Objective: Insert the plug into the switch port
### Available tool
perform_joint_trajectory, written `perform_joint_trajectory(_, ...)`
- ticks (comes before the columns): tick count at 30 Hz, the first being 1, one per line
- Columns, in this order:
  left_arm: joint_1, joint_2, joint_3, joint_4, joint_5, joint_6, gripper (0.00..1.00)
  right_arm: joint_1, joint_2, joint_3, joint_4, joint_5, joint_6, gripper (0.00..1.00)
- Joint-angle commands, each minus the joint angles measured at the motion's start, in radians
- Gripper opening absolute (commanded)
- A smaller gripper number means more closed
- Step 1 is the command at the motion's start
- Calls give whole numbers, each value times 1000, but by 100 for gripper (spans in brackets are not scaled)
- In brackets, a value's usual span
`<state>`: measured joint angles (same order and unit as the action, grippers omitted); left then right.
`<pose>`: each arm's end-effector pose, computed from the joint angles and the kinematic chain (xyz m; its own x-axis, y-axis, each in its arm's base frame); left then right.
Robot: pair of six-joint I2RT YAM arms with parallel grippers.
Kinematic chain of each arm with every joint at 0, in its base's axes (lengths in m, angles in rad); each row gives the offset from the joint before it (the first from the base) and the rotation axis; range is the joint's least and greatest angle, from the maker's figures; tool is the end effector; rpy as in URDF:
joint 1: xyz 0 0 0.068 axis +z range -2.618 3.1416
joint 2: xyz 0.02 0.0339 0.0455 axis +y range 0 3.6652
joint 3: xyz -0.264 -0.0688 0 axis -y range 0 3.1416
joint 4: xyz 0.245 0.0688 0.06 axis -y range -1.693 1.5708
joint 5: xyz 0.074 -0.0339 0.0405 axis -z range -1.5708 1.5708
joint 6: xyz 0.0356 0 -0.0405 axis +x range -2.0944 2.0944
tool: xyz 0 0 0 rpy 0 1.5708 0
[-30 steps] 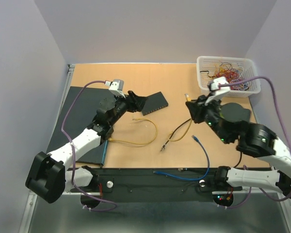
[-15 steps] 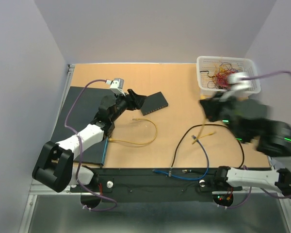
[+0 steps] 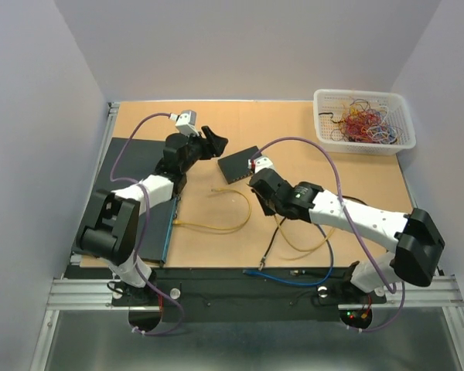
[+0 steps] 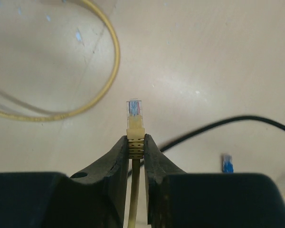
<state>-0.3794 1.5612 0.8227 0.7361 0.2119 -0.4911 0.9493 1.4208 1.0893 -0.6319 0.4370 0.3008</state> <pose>0.3203 -0.1358 0.2567 -0.2649 -0.3907 -0.8816 0.4905 0.7325 -0.4720 0.1825 0.2289 0.2643 -0.6332 -0.4231 -0.6481 -0.4275 0.8892 -0.1628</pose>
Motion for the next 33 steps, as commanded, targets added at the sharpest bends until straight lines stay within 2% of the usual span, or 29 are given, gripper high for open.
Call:
perform_joint_trajectory(1, 27, 110, 111, 51, 44, 16, 67, -33, 36, -78, 306, -75, -49, 0)
perform_joint_trajectory(3, 33, 157, 141, 49, 46, 6, 67, -53, 40, -159, 447, -61, -66, 1)
perform_joint_trajectory(7, 33, 267, 225, 39, 70, 9, 64, -81, 87, -235, 616, -92, -98, 0)
perform_joint_trajectory(11, 34, 312, 247, 6, 55, 8, 63, -83, 139, -267, 802, -96, -94, 1)
perform_joint_trajectory(15, 33, 345, 262, -21, 67, 16, 62, -89, 216, -260, 906, -77, -94, 0)
perform_joint_trajectory(22, 33, 425, 331, -107, 98, 13, 59, -96, 389, -151, 943, -70, -106, 0)
perform_joint_trajectory(33, 33, 488, 313, -121, 187, -53, 56, -113, 463, -89, 952, -35, -120, 0)
